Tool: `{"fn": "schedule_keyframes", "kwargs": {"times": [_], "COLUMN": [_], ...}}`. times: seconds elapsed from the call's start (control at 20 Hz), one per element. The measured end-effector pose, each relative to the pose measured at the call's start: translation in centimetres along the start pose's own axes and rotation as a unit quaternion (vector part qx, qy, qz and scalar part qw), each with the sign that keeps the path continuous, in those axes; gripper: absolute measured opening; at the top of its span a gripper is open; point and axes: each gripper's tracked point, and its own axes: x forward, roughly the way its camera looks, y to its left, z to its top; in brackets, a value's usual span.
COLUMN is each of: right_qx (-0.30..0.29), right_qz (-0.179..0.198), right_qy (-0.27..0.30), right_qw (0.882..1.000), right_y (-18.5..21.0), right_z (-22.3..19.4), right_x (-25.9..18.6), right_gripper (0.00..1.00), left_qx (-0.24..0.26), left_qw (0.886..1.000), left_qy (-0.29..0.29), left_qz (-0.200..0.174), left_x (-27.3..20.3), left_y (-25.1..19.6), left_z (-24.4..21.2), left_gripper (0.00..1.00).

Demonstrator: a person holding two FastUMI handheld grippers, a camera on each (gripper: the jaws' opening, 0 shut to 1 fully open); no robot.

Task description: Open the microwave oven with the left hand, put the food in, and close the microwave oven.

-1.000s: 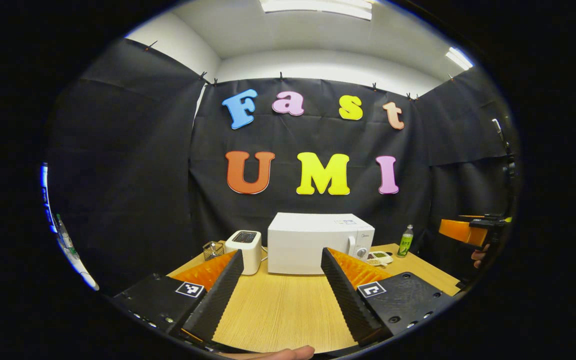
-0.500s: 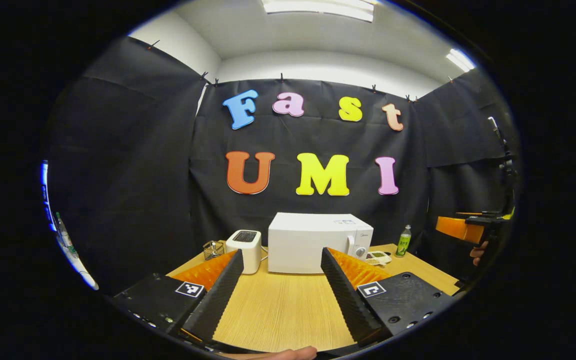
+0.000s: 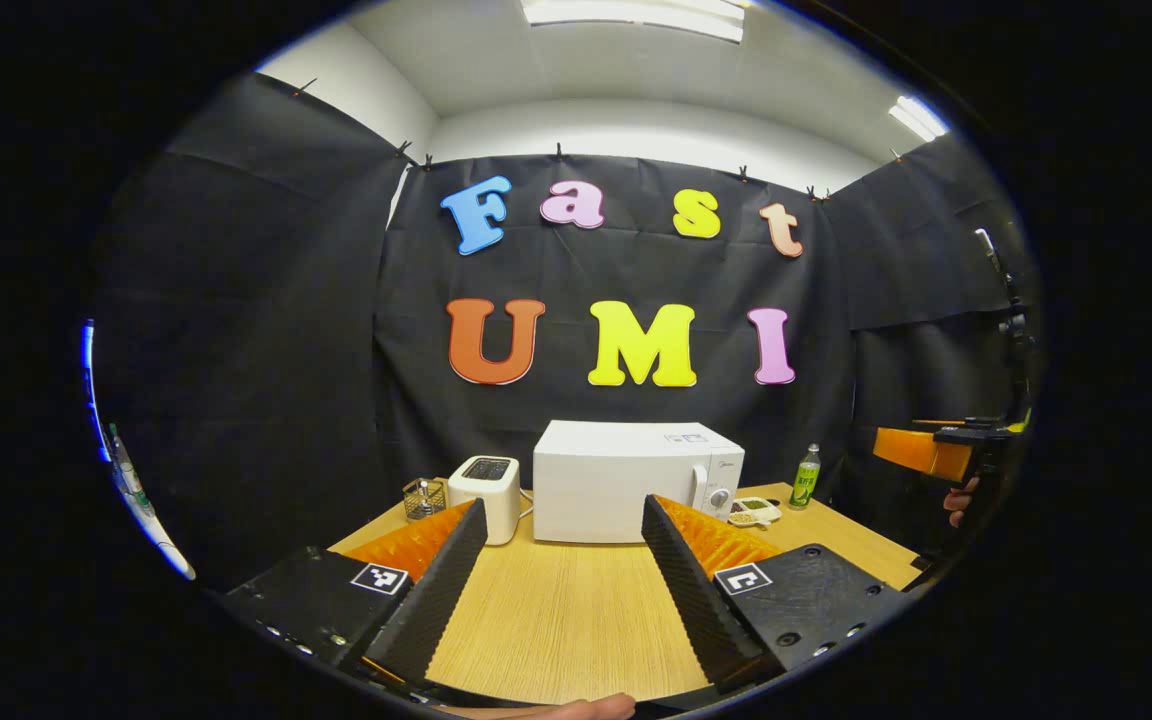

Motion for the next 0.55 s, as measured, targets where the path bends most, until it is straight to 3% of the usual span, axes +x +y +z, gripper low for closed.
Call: {"fn": "schedule_keyframes", "kwargs": {"times": [0.25, 0.3, 0.45, 0.5, 0.55], "right_qx": [0.002, 0.003, 0.005, 0.006, 0.007], "right_qz": [-0.002, -0.002, 0.0, 0.001, 0.0], "right_qy": [-0.001, -0.003, -0.004, -0.006, -0.006], "right_qw": [1.0, 1.0, 1.0, 1.0, 1.0], "right_y": [-0.5, -0.6, -0.9, -1.0, -1.1], "right_z": [-0.1, -0.1, -0.2, -0.2, -0.1], "right_x": [-0.3, -0.3, -0.5, -0.6, -0.6], "right_gripper": [0.86, 0.86, 0.86, 0.97, 0.86], "left_qx": [0.01, 0.012, 0.015, 0.016, 0.017], "left_qw": [1.0, 1.0, 1.0, 1.0, 1.0], "left_qy": [0.0, 0.0, -0.005, -0.008, -0.009], "left_qz": [-0.003, -0.003, -0.006, -0.009, -0.011], "left_x": [0.0, 0.1, 0.1, 0.0, 0.0], "left_y": [-0.5, -0.5, -1.0, -1.2, -1.5], "left_z": [-0.5, -0.5, -0.2, -0.1, -0.1], "left_gripper": [0.95, 0.84, 0.84, 0.84, 0.84]}}
